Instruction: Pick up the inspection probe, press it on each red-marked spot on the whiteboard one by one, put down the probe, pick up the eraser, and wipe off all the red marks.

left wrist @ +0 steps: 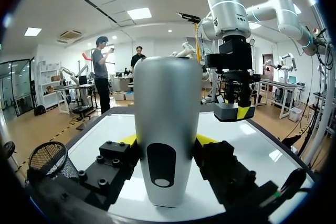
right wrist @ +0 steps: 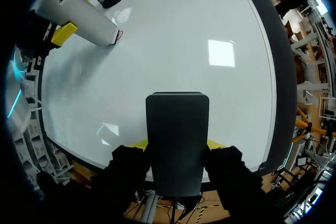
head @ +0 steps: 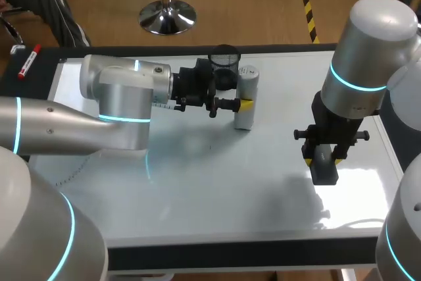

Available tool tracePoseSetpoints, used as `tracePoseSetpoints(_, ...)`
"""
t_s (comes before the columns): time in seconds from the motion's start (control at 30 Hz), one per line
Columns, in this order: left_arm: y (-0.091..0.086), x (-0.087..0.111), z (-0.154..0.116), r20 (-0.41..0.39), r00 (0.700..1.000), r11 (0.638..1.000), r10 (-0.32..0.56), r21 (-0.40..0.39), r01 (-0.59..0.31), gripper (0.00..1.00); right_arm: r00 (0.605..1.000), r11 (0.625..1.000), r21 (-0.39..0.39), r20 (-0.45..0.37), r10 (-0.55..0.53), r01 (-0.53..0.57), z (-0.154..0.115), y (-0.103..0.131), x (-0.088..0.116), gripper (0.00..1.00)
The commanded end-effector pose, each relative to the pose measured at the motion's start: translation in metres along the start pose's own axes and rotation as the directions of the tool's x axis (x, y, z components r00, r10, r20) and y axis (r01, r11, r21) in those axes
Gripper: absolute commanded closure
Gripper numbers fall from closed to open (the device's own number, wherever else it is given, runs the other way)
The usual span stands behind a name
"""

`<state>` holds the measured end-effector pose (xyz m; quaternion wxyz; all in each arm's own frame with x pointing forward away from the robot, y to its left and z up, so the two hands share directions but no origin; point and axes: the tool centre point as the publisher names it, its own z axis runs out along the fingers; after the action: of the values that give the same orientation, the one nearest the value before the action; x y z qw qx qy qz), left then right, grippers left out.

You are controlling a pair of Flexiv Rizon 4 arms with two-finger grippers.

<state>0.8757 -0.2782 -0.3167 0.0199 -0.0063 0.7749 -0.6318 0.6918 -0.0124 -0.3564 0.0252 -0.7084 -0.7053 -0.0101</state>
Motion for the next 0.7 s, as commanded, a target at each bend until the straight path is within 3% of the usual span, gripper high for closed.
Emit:
tracePoseSetpoints(0.03, -0.012, -0.008, 0.004, -0.007, 1.0, 1.0, 0.008, -0.006, -0.008, 1.0, 1.0, 1.0, -0.002, -0.003, -0.001, 0.001, -0.001, -0.001, -0.001, 1.0)
tracePoseSetpoints(0.33, -0.027, -0.014, 0.003, -0.018, 0.999, 1.0, 0.031, -0.005, -0.031, 1.0, 1.0, 1.0, -0.002, -0.003, -0.001, 0.001, -0.001, -0.001, -0.001, 1.0)
tracePoseSetpoints(0.7, -0.029, -0.012, 0.004, -0.017, 0.999, 1.0, 0.03, 0.005, -0.03, 1.0, 1.0, 1.0, -0.002, -0.003, -0.001, 0.001, -0.001, -0.001, -0.001, 1.0)
